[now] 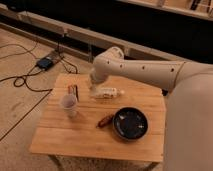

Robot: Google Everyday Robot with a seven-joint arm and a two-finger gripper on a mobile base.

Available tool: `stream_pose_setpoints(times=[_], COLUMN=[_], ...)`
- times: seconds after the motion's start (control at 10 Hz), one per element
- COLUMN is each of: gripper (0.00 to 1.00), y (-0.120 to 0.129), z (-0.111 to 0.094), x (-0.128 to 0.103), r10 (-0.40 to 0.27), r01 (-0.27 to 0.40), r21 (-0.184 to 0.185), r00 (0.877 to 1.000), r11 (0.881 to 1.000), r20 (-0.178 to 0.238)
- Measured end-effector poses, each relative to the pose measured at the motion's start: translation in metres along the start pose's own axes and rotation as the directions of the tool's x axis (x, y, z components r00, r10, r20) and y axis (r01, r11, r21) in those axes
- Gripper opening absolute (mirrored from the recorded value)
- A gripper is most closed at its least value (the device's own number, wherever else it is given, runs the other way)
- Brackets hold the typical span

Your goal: Place the white sponge in the ceramic cup

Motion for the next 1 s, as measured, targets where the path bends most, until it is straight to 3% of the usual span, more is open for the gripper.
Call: stream_pose_setpoints(times=[0.5, 0.8, 1.0], gripper=[0.0, 0.0, 0.0], y=[0.044, 0.067, 0.09], z=[0.008, 0.017, 0.026], x=[-0.018, -0.022, -0.026], r10=[-0.122, -0.19, -0.249], r01=[0.123, 0.191, 0.249], r21=[-0.08, -0.114, -0.148], r00=[0.992, 0.982, 0.968], r11=[0.989, 0.975, 0.957], r20=[0.02, 0.018, 0.017])
